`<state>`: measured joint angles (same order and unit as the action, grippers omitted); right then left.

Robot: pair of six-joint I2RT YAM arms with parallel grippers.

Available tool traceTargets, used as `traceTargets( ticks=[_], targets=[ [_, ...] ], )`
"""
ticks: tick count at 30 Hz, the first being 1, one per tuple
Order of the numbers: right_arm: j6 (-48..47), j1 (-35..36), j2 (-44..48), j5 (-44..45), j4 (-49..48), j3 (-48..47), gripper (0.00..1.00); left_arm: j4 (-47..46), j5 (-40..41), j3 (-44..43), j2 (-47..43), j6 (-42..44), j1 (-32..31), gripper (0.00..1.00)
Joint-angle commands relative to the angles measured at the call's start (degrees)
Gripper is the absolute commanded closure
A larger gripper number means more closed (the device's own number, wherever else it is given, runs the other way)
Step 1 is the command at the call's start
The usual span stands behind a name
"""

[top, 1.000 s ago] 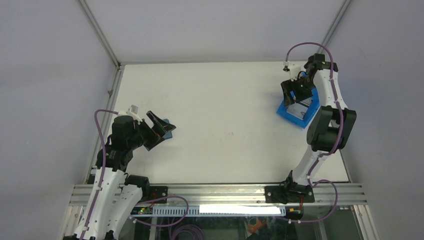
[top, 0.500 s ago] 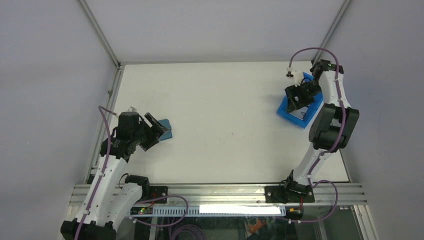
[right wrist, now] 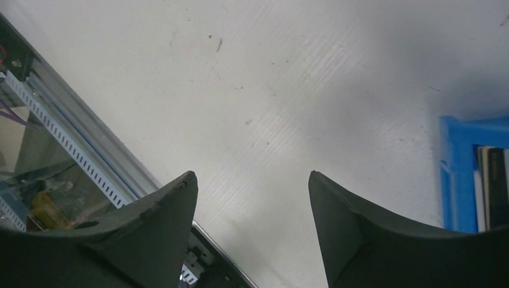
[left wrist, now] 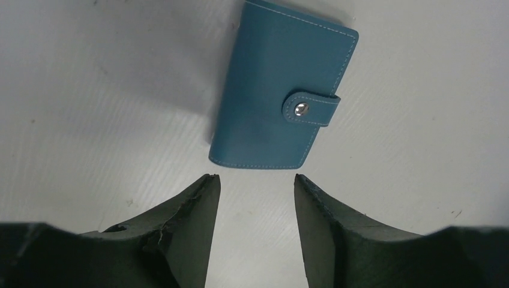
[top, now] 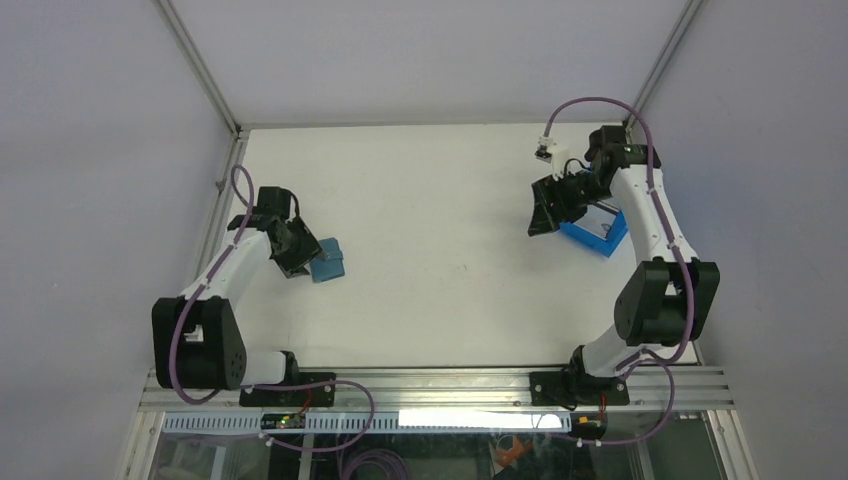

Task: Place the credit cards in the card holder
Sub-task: Open the card holder at the center of the board.

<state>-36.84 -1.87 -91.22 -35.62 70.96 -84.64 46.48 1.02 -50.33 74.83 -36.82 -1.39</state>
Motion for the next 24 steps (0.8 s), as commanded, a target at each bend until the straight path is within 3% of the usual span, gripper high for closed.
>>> traceTargets(
  ticks=[1, 7, 14, 24],
  targets=[
    [7.05, 3.04, 3.45, -5.06, -5.89, 3.32, 0.29, -8.07, -5.91, -1.03, 3.23, 5.56, 0.66, 0.48],
    [9.48, 4.76, 5.59, -6.19, -8.09, 7.05, 0.29, -9.61, -7.73, 0.15, 8.38, 6.38, 3.1, 0.47],
    [10.08, 4.77, 6.73, -6.88, -8.82, 9.5, 0.29, -7.84, -3.15, 1.81, 4.96, 6.23, 3.3, 0.42],
    [10.66, 4.83, 6.55, -7.65, -8.72, 9.33, 0.29, -7.54, -7.54, -0.04, 15.56, 5.49, 3.32, 0.62]
  ],
)
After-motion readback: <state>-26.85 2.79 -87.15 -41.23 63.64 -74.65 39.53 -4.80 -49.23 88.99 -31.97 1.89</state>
